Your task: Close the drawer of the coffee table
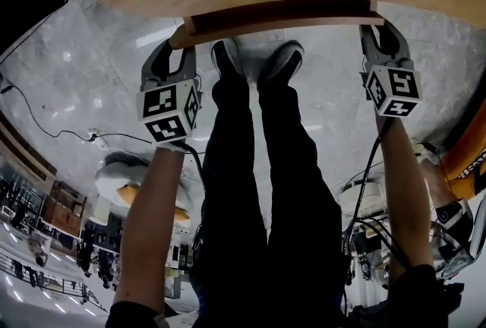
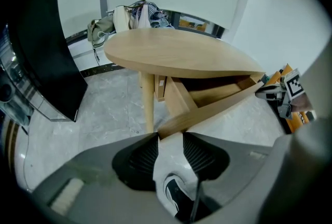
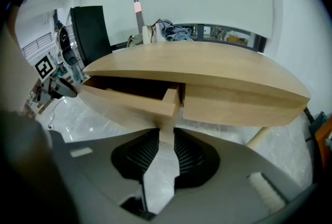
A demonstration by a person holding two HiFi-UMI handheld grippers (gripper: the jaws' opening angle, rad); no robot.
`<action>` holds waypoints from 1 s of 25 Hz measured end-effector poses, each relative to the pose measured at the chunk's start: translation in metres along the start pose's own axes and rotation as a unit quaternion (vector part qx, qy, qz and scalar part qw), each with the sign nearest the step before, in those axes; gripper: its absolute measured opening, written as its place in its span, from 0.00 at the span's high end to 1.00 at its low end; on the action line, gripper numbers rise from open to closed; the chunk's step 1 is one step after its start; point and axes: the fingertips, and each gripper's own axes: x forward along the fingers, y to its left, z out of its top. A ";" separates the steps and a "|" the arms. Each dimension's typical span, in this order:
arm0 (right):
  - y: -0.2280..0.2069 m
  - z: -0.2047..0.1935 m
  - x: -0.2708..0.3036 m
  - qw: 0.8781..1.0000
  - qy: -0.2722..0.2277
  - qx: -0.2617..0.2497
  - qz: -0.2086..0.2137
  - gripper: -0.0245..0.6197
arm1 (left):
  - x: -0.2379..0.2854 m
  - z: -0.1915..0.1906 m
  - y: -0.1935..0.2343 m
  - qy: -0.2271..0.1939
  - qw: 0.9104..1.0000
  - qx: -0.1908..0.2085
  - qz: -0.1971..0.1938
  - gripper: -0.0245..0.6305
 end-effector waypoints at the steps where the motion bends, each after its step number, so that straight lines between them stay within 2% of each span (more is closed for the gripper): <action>1: 0.000 0.003 0.002 1.000 -0.003 0.007 -0.002 0.82 | 0.001 0.004 0.002 -0.003 1.000 -0.001 0.002 0.72; 10: -0.004 0.022 0.022 0.997 -0.029 0.068 -0.011 0.82 | 0.013 0.027 0.016 -0.017 1.000 0.006 -0.001 0.72; 16: -0.010 0.030 0.029 0.980 -0.084 0.182 -0.011 0.83 | 0.018 0.038 0.018 -0.035 0.999 0.002 -0.001 0.72; 19: -0.008 0.038 0.032 0.974 -0.106 0.200 -0.010 0.91 | 0.020 0.046 0.020 -0.042 0.999 0.000 -0.001 0.72; 25: -0.010 0.054 0.041 0.962 -0.142 0.231 -0.002 0.94 | 0.025 0.064 0.027 -0.062 0.998 -0.002 0.007 0.72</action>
